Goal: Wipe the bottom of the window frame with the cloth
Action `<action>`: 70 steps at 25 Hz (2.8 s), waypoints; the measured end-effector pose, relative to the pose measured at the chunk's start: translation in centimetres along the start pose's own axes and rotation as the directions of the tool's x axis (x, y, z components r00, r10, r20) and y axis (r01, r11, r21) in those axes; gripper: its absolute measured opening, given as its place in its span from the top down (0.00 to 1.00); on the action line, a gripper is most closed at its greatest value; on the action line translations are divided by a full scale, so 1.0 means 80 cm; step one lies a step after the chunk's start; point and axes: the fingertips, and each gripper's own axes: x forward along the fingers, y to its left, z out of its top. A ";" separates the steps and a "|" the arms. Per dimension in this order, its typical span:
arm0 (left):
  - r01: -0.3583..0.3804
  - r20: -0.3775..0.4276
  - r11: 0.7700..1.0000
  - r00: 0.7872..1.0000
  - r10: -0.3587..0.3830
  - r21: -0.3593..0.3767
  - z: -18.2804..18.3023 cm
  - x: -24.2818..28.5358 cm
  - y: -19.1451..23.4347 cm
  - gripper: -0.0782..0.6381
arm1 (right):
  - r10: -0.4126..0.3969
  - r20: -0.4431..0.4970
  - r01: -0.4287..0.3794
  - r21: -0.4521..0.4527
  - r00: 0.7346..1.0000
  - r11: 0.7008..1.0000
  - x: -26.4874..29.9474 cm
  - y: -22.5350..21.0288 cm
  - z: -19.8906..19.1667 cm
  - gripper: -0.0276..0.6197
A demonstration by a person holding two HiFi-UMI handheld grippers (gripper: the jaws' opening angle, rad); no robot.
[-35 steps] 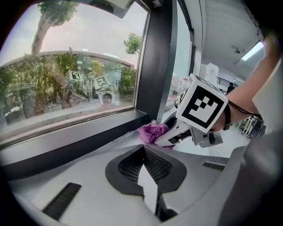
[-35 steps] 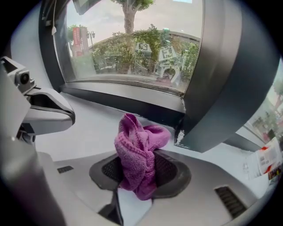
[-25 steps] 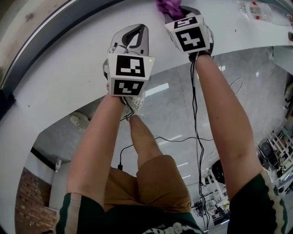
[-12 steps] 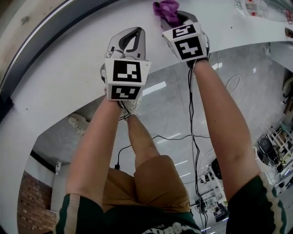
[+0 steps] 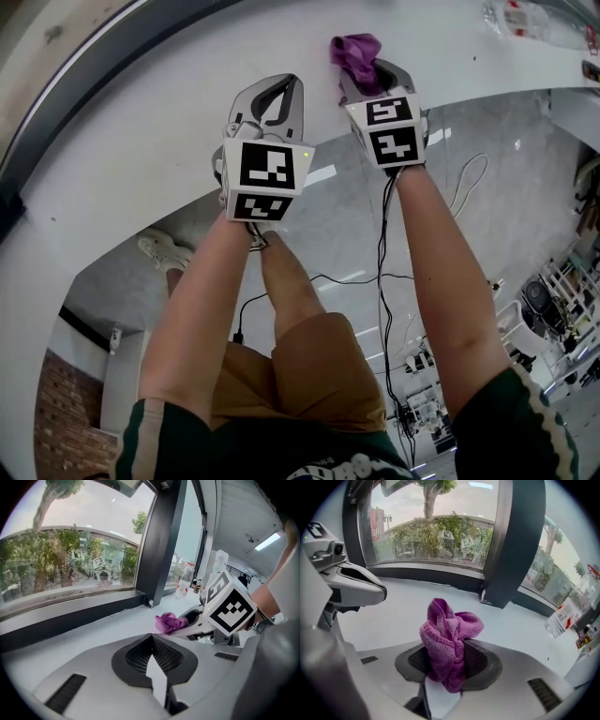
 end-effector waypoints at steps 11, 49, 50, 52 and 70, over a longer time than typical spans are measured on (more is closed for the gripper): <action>-0.021 -0.014 0.999 1.000 0.021 -0.029 -0.024 -0.023 0.022 0.88 | -0.018 -0.004 0.018 0.016 1.000 1.000 -0.010 0.004 -0.024 0.71; -0.098 0.033 0.994 0.995 0.099 -0.043 -0.057 -0.147 0.133 0.88 | -0.157 -0.088 0.160 0.030 0.984 0.987 0.007 0.099 0.000 0.70; -0.099 0.032 0.994 0.994 0.100 -0.043 -0.060 -0.151 0.136 0.88 | -0.157 -0.089 0.161 0.035 0.984 0.986 0.008 0.105 0.002 0.70; -0.101 0.031 0.994 0.994 0.102 -0.048 -0.066 -0.159 0.142 0.88 | -0.153 -0.087 0.157 0.041 0.984 0.987 0.009 0.119 0.005 0.70; -0.165 0.035 0.984 0.985 0.168 -0.074 -0.107 -0.253 0.225 0.88 | -0.104 -0.048 0.105 0.019 0.993 0.994 0.025 0.256 0.053 0.70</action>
